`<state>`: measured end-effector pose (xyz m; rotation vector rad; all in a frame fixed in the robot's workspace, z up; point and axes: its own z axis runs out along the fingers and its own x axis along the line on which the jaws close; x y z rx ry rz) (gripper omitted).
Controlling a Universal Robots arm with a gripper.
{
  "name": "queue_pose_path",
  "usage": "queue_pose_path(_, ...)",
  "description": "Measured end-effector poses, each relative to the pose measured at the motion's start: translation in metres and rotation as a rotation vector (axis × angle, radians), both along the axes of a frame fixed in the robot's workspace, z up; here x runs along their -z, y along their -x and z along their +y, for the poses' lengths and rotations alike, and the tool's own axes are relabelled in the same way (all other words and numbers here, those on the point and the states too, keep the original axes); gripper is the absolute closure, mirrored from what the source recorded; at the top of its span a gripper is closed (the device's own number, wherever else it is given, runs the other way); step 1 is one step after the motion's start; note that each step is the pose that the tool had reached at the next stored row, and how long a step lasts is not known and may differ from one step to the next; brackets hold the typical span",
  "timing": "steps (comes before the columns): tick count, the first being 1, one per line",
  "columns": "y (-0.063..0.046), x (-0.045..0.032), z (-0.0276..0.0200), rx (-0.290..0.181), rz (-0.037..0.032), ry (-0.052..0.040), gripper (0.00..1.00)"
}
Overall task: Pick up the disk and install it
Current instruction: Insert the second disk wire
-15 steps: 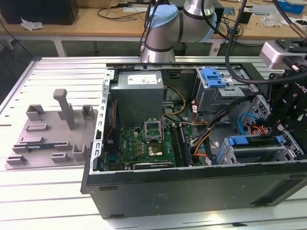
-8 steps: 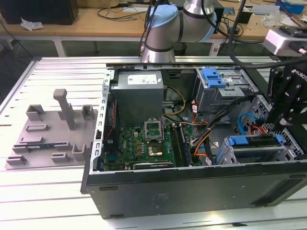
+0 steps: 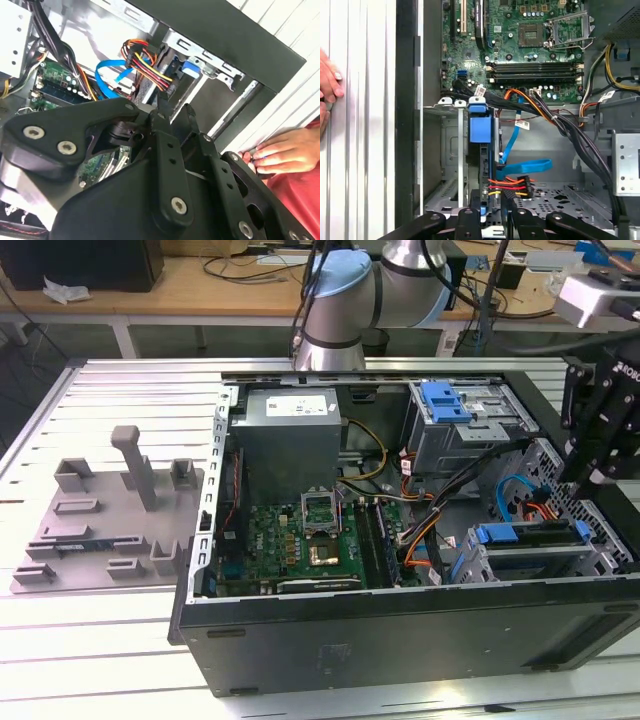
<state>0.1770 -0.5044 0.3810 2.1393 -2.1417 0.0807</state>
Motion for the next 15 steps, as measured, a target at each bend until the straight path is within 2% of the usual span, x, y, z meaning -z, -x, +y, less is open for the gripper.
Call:
queue_pose_path(1, 0.000, 0.0000, 0.0020, -0.002, 0.0000, 0.0072, 0.70)
queue_pose_path(2, 0.000, 0.0000, 0.0045, -0.008, 0.0004, 0.0213, 0.70)
queue_pose_path(4, 0.000, 0.0000, 0.0070, -0.016, 0.0007, 0.0339, 0.70)
queue_pose_path(7, 0.001, 0.0003, 0.0165, -0.037, 0.0006, 0.0518, 0.70)
queue_pose_path(9, 0.004, 0.0014, 0.0186, -0.044, 0.0005, 0.0532, 0.70)
queue_pose_path(15, 0.010, 0.0043, 0.0186, -0.045, 0.0004, 0.0533, 0.70)
